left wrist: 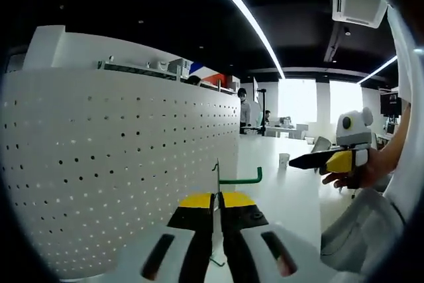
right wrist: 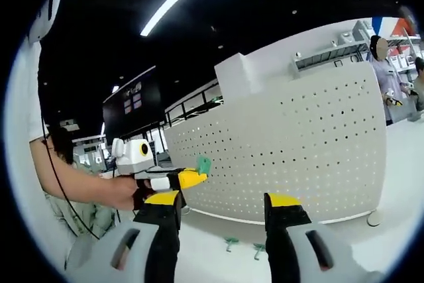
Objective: Insert the hook assembly into the mounting plate slot until the hook locks in place.
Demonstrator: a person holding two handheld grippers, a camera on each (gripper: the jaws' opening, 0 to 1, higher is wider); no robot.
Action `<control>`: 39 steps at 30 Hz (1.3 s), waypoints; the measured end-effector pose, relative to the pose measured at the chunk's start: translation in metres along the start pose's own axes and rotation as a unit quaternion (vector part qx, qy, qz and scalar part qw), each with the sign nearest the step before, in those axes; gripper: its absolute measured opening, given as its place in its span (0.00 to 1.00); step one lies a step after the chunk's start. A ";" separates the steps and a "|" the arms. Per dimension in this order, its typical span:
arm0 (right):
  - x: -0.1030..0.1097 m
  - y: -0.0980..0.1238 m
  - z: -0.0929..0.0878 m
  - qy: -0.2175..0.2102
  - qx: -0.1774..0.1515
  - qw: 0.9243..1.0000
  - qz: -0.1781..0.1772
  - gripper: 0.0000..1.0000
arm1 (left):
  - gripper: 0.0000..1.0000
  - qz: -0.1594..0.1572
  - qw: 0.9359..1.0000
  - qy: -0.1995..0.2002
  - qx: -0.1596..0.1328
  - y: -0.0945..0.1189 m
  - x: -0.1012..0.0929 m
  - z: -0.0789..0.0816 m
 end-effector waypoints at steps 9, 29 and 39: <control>-0.002 -0.013 0.005 0.006 -0.002 1.000 0.003 0.42 | 0.03 0.006 1.000 0.007 -0.002 0.001 0.000 -0.001; 0.014 -0.040 0.014 -0.012 -0.015 1.000 0.025 0.27 | 0.03 0.006 1.000 0.008 -0.017 -0.002 -0.013 0.007; 0.021 -0.056 0.014 -0.022 -0.014 0.999 0.033 0.28 | 0.03 0.005 1.000 0.014 -0.022 -0.006 -0.018 0.008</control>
Point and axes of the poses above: the point that each gripper's makers call its tool centre point, and the gripper's own axes: y roughly backward along the fingers, x roughly to its left, z roughly out of its top, the point moved 1 cm from there along y, roughly backward along the fingers, and after that the axes turned 4 degrees about y, right-handed, at the moved point
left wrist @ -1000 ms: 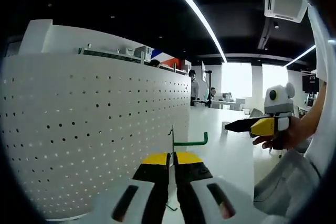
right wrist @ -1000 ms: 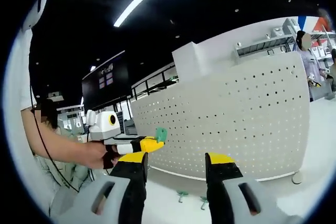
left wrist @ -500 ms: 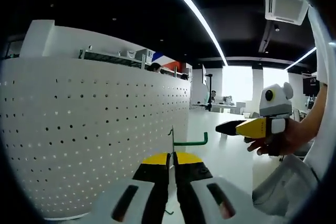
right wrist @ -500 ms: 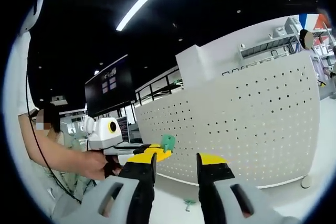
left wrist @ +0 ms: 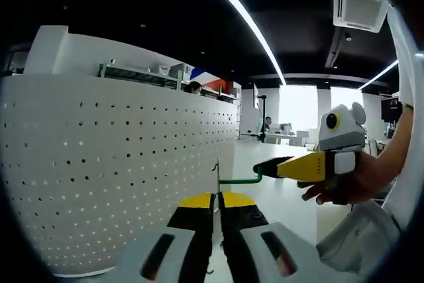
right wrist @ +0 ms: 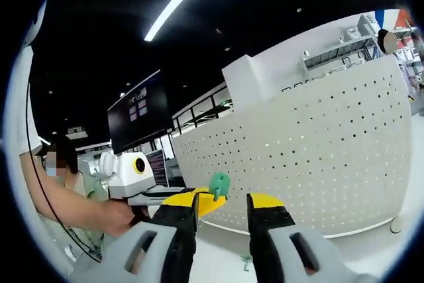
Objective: Insert the hook assembly into the mounting plate slot until the hook locks in place.
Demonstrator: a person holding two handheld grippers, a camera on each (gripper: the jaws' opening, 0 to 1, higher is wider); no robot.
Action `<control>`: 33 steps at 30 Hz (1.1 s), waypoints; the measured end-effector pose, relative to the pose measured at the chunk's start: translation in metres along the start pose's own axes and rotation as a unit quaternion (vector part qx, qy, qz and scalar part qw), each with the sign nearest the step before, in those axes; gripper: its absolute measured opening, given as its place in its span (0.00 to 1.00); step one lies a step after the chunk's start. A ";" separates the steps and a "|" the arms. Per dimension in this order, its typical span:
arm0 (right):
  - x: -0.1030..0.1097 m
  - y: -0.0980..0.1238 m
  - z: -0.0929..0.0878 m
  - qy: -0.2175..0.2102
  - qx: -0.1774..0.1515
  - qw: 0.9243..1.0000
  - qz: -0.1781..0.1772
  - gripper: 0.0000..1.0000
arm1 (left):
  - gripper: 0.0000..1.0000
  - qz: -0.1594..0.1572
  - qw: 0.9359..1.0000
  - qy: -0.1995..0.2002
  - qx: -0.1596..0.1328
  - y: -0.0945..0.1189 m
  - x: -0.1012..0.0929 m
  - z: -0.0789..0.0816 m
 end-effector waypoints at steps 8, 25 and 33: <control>0.007 -0.016 0.000 -0.002 0.001 1.000 0.008 0.27 | 0.03 -0.002 1.000 -0.001 -0.003 -0.001 -0.003 0.003; 0.006 -0.028 0.004 -0.008 -0.004 1.000 0.004 0.18 | 0.03 -0.005 1.000 0.008 -0.009 -0.003 -0.006 0.004; 0.006 -0.031 0.001 -0.008 0.002 1.000 0.001 0.12 | 0.03 -0.007 1.000 0.007 -0.010 -0.004 -0.009 0.005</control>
Point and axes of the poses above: the point that each gripper's makers call its tool centre point, and the gripper's own axes: y roughly backward along the fingers, x roughly to its left, z roughly out of its top, the point moved 1 cm from there along y, roughly backward along the fingers, and after that the axes turned 4 degrees about y, right-handed, at the moved point
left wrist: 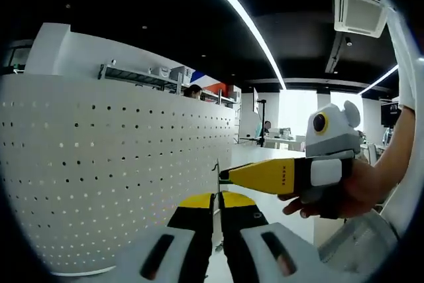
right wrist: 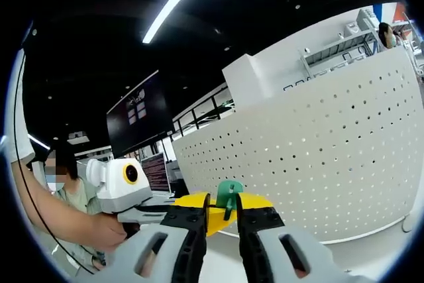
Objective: Insert the hook assembly into the mounting plate slot until the hook locks in place.
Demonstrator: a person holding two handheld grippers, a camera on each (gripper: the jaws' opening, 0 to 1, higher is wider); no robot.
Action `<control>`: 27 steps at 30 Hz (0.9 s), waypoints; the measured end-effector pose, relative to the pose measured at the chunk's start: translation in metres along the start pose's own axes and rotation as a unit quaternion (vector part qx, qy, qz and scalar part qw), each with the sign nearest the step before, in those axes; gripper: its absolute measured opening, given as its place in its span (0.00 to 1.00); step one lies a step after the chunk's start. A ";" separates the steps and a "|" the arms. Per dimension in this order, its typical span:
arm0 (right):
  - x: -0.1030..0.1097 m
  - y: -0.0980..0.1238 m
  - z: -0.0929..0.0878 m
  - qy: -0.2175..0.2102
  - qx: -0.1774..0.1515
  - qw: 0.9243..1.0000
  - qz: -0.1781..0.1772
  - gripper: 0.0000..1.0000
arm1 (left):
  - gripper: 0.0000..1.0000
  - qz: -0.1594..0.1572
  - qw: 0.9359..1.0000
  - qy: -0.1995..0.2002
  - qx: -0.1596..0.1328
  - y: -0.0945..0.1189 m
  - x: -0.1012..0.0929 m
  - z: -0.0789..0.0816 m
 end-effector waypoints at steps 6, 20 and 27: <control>-0.004 0.001 -0.004 -0.003 0.013 1.000 -0.011 0.07 | 0.03 0.004 1.000 -0.002 -0.002 0.000 0.000 0.000; -0.003 0.000 -0.006 -0.004 0.012 1.000 -0.015 0.02 | 0.03 0.009 1.000 -0.015 -0.004 0.003 -0.002 0.002; -0.002 0.001 -0.006 -0.002 0.013 1.000 -0.013 0.02 | 0.03 0.011 1.000 -0.016 -0.004 0.004 -0.002 0.000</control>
Point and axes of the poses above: the point that each gripper's makers call its tool centre point, and the gripper's own axes: y roughly backward along the fingers, x roughly to its left, z roughly out of its top, the point moved 1 cm from there along y, roughly backward along the fingers, and after that the axes turned 4 degrees about y, right-handed, at the moved point
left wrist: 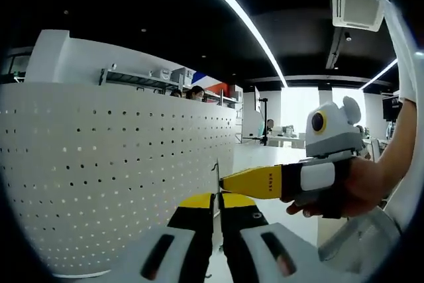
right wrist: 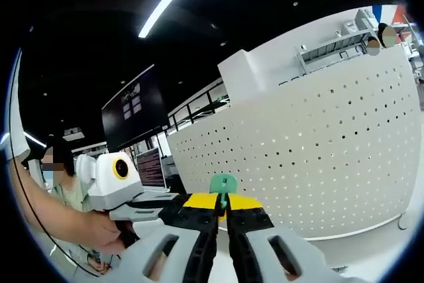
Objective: Insert the hook assembly into the mounting plate slot until the hook locks in place.
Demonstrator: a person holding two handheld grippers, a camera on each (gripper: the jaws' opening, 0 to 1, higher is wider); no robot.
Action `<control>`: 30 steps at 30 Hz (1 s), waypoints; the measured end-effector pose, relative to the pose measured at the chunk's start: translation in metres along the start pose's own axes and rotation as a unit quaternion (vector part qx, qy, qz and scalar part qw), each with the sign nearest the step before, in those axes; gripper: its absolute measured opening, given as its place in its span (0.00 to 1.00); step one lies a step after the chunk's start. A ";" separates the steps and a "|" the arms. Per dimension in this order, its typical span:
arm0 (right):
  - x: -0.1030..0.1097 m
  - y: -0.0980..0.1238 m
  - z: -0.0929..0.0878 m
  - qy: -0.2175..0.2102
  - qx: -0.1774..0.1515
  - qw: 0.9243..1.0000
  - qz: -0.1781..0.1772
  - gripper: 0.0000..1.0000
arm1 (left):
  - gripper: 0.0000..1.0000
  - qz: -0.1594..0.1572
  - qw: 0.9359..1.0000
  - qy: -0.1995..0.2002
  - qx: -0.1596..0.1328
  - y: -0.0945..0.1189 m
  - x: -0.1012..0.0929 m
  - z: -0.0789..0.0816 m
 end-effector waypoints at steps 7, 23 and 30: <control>-0.001 0.001 0.000 0.004 0.000 1.000 0.000 0.01 | 0.03 0.001 1.000 -0.004 -0.002 -0.001 -0.001 0.000; 0.002 0.003 -0.001 0.008 0.007 1.000 0.005 0.01 | 0.27 0.008 1.000 -0.022 0.012 -0.001 -0.001 -0.006; 0.003 0.003 -0.003 0.008 0.011 1.000 0.006 0.01 | 0.54 0.020 0.999 -0.026 0.021 -0.003 0.003 -0.011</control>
Point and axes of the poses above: the point that each gripper's makers call its tool centre point, and the gripper's own axes: y roughly backward along the fingers, x roughly to its left, z roughly out of its top, the point moved 1 cm from there along y, roughly backward along the fingers, and after that the axes turned 4 degrees about y, right-handed, at the moved point
